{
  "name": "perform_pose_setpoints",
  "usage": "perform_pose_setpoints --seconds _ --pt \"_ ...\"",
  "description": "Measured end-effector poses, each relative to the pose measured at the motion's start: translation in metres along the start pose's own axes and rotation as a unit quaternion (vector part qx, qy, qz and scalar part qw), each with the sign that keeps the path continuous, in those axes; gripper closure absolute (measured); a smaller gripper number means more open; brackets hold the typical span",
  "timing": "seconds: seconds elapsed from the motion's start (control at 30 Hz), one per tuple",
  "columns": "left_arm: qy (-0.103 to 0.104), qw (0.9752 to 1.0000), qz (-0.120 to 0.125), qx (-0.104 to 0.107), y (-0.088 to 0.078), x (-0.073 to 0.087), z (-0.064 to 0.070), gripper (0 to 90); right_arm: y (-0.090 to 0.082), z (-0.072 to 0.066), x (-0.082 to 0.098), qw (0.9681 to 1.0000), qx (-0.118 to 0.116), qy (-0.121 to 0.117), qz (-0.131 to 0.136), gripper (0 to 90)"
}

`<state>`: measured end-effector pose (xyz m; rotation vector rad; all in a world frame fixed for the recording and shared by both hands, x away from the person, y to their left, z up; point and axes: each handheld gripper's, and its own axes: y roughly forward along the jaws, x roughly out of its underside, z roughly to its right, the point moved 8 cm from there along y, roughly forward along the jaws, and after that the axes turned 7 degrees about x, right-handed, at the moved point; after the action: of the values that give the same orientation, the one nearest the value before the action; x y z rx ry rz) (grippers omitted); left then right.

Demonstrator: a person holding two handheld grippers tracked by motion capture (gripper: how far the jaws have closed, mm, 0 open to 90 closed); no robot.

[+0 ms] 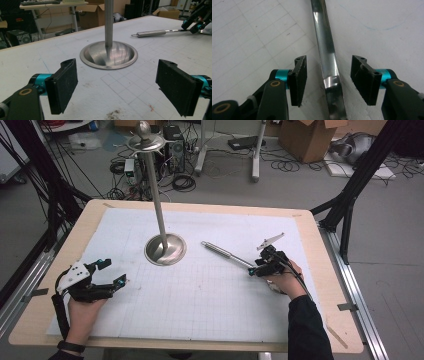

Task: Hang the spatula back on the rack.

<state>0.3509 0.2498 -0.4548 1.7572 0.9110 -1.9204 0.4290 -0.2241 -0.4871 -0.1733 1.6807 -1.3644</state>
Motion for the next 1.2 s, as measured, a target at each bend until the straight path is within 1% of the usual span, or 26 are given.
perform_pose_setpoints --seconds 0.17,0.23,0.27,0.3,0.37,0.47,0.5,0.57,0.67,0.77,0.83,0.9,0.97,1.1,1.17,1.2 --pt "0.000 1.0000 0.000 0.001 0.0002 -0.0002 0.0002 18.2 0.0030 0.0005 -0.0011 0.9999 0.000 -0.003 -0.015 50.2" --pt "0.002 1.0000 -0.001 0.001 0.0000 -0.0002 0.0001 18.2 0.0043 -0.0008 -0.0015 0.9998 -0.003 -0.003 -0.018 52.6" --pt "-0.001 1.0000 0.001 0.001 0.0001 -0.0003 0.0003 18.2 0.0055 -0.0009 -0.0005 0.9997 -0.002 -0.003 -0.024 53.4" --pt "-0.001 1.0000 0.001 0.000 0.0001 -0.0002 0.0002 18.2 0.0066 -0.0006 -0.0001 0.9996 0.001 -0.008 -0.025 54.0" --pt "-0.003 1.0000 0.001 0.001 0.0000 0.0001 0.0002 18.2 0.0067 -0.0006 -0.0005 0.9996 0.003 -0.008 -0.025 56.2" --pt "0.000 1.0000 -0.002 0.000 0.0001 0.0005 0.0000 18.2 0.0066 0.0017 -0.0001 0.9997 0.003 -0.006 -0.023 60.8" --pt "-0.001 1.0000 -0.001 0.000 0.0001 0.0004 0.0003 18.2 0.0062 0.0021 0.0001 0.9997 0.002 0.000 -0.025 62.3" --pt "-0.001 1.0000 -0.001 0.000 0.0003 0.0002 0.0011 18.2 0.0068 0.0036 -0.0005 0.9997 0.003 -0.005 -0.025 63.2" --pt "-0.001 1.0000 -0.002 0.001 0.0000 0.0004 0.0010 18.2 0.0068 0.0015 -0.0013 0.9993 0.008 -0.013 -0.035 63.7" --pt "-0.002 1.0000 0.000 -0.001 -0.0005 0.0003 0.0004 18.2 0.0069 0.0010 -0.0017 0.9991 0.013 -0.020 -0.036 64.1" --pt "-0.002 1.0000 -0.001 -0.002 -0.0010 0.0003 0.0001 18.2 0.0069 -0.0001 -0.0020 0.9989 0.015 -0.024 -0.037 66.6" --pt "-0.001 1.0000 0.000 -0.001 -0.0011 -0.0002 0.0004 18.2 0.0064 -0.0019 -0.0020 0.9987 0.016 -0.025 -0.041 68.7" --pt "0.000 1.0000 0.001 0.000 -0.0011 -0.0006 0.0007 18.2 0.0069 -0.0022 -0.0026 0.9986 0.015 -0.029 -0.041 70.4" --pt "0.000 1.0000 0.001 0.000 -0.0009 -0.0013 0.0013 18.2 0.0063 -0.0022 -0.0023 0.9988 0.011 -0.022 -0.043 71.5" --pt "0.000 1.0000 0.001 0.001 -0.0014 -0.0011 0.0008 18.2 0.0060 -0.0024 -0.0023 0.9987 0.012 -0.024 -0.044 72.1" --pt "-0.001 1.0000 0.002 0.000 -0.0015 -0.0013 0.0007 18.2 0.0061 -0.0028 -0.0028 0.9986 0.013 -0.029 -0.043 72.4"
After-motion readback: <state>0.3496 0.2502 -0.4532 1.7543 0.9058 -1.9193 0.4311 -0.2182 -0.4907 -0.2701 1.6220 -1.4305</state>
